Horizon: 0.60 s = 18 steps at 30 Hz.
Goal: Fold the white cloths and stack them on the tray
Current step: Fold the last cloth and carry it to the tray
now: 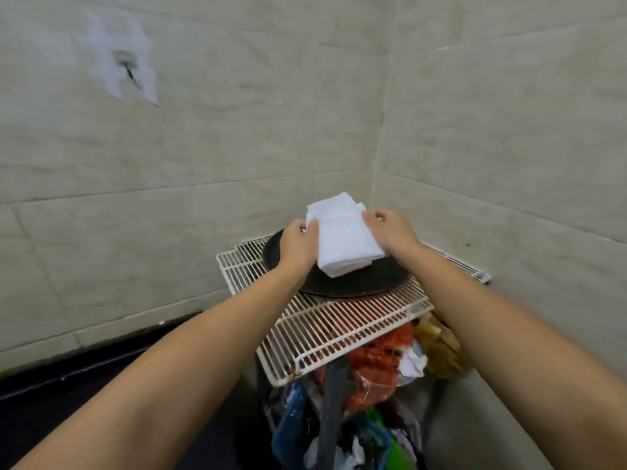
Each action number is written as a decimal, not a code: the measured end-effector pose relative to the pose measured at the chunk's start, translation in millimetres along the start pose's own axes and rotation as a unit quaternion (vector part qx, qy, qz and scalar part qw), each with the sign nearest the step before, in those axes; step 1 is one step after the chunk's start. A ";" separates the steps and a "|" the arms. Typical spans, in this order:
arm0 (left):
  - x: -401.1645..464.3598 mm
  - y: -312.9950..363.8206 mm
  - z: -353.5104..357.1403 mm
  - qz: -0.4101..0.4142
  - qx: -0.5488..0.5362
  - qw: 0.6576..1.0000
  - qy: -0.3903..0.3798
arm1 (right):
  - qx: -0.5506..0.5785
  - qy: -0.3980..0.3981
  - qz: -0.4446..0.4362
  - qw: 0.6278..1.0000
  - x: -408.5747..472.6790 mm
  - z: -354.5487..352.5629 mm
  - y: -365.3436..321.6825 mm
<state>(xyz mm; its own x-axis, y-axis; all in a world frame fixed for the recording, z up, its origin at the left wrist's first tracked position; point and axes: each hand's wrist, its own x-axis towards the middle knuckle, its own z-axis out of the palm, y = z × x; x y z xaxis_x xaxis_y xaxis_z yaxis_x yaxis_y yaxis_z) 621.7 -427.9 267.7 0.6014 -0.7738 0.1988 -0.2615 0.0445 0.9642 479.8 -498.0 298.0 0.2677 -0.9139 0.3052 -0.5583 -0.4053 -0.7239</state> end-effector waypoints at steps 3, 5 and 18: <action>41.1 8.2 22.8 0.002 0.002 0.999 0.051 | 0.001 -0.035 -0.035 0.999 61.7 -1.9 8.3; 65.7 11.9 36.8 -0.008 0.007 0.997 0.081 | 0.001 -0.057 -0.059 0.997 100.8 -2.7 13.3; 115.0 -12.8 67.2 -0.091 0.090 0.971 0.200 | -0.012 -0.194 -0.117 0.974 187.1 37.3 44.0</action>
<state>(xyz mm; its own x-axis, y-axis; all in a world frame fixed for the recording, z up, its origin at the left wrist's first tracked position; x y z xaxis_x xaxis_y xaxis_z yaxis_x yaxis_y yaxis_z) 643.5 -559.9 266.4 0.8858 -0.4495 0.1153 -0.2297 -0.2089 0.9506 534.6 -685.9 300.2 0.6640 -0.7203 0.2004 -0.4626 -0.6064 -0.6467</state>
